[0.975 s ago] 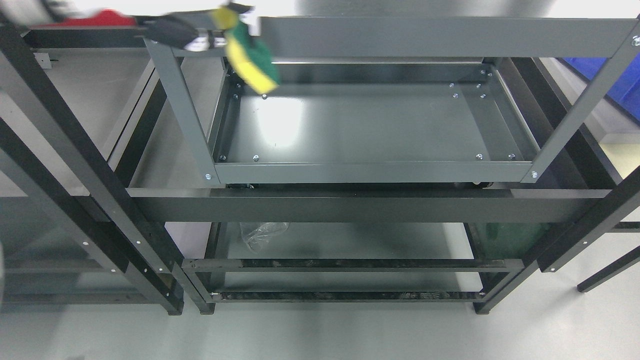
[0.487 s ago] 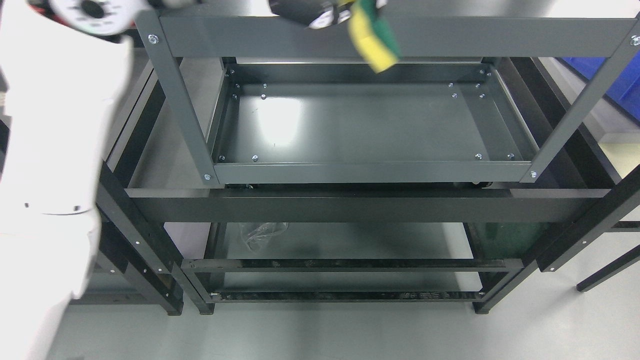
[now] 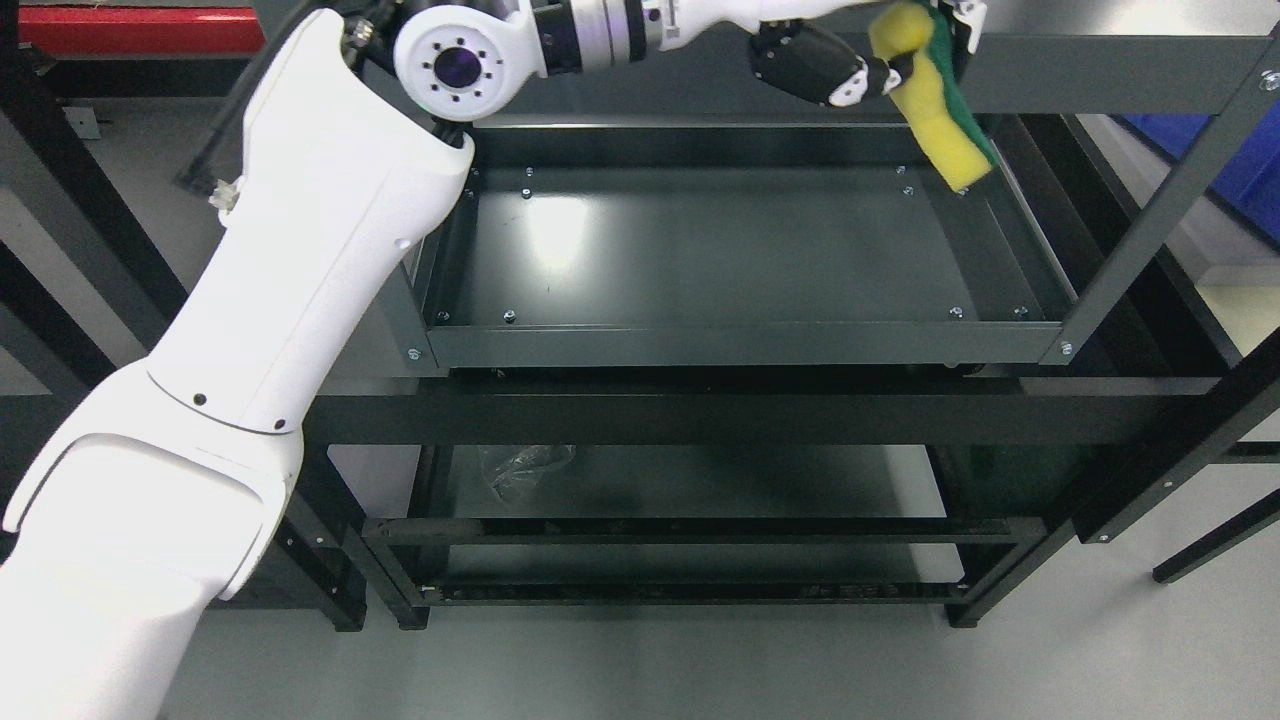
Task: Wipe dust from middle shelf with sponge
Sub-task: 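Withdraw the left hand holding the sponge down and away from the shelf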
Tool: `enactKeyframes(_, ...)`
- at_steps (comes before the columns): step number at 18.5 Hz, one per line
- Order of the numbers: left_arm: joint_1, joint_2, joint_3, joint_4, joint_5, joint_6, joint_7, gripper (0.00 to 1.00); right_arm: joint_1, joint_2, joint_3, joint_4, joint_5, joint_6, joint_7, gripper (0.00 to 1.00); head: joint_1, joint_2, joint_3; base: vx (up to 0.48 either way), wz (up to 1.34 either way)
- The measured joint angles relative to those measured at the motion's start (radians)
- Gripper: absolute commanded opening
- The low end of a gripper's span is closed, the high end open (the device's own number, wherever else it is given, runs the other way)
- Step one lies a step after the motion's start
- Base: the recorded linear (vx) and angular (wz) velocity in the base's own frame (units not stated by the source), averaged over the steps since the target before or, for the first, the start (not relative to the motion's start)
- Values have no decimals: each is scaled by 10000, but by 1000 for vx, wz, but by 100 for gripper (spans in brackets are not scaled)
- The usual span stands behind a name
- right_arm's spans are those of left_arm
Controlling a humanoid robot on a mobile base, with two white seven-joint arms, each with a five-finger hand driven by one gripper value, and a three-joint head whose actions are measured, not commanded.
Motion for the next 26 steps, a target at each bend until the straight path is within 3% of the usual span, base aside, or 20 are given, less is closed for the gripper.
enactKeyframes(7, 285, -398, -988, 374, 1367, 150, 538, 1, 0, 0, 0, 0, 0, 0, 0, 100, 0, 0, 0, 0, 0)
enactKeyframes(15, 3463, -639, -1583, 105, 2609, 94, 1758, 2, 0, 0, 0, 0, 0, 0, 0, 100, 0, 0, 0, 0, 0)
enactKeyframes(20, 5370, -719, -1312, -244, 2874, 310, 4262, 2, 0, 0, 0, 0, 0, 0, 0, 100, 0, 0, 0, 0, 0)
enactKeyframes(24, 6853, -764, -473, -665, 2981, 1162, 6783, 2, 0, 0, 0, 0, 0, 0, 0, 100, 0, 0, 0, 0, 0)
enactKeyframes(26, 7697, -778, 99, -1026, 3031, 1329, 7370, 2, 0, 0, 0, 0, 0, 0, 0, 100, 0, 0, 0, 0, 0)
